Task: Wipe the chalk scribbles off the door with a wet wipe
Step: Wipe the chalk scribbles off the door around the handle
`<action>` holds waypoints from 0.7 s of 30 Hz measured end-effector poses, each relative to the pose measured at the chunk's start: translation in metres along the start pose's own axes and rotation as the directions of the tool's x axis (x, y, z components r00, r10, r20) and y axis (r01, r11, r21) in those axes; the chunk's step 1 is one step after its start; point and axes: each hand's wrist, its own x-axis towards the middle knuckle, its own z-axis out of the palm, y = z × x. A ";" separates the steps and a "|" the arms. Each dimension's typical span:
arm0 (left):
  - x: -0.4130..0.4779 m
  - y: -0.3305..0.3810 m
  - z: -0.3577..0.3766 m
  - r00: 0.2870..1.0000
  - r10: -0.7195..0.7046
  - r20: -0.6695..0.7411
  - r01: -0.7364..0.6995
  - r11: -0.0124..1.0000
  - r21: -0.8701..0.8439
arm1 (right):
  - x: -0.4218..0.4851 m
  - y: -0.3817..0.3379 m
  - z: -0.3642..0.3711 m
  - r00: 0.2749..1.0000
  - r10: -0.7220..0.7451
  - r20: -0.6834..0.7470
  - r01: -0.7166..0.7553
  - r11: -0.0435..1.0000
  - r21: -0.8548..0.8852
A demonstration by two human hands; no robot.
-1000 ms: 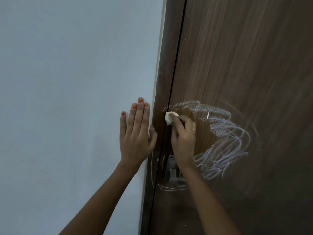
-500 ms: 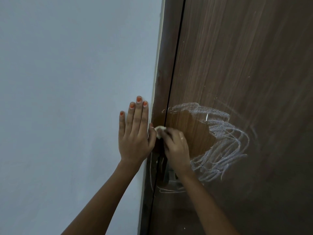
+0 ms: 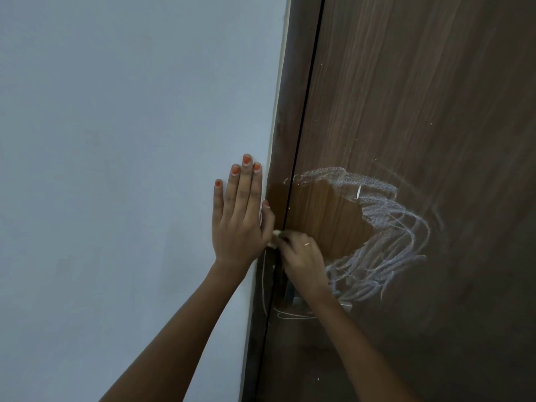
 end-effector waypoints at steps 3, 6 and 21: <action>0.000 0.000 0.001 1.000 0.004 0.003 -0.004 1.000 0.005 | 0.030 0.004 -0.013 0.917 0.331 -0.220 -0.302 0.940 0.156; 0.000 0.000 0.001 1.000 0.010 -0.004 -0.010 1.000 0.008 | 0.067 -0.007 -0.019 0.835 0.462 -0.299 -0.382 0.878 0.288; 0.001 0.000 0.001 1.000 -0.022 -0.018 0.022 1.000 -0.012 | 0.076 0.009 -0.039 0.643 0.622 -0.447 -0.476 0.782 0.403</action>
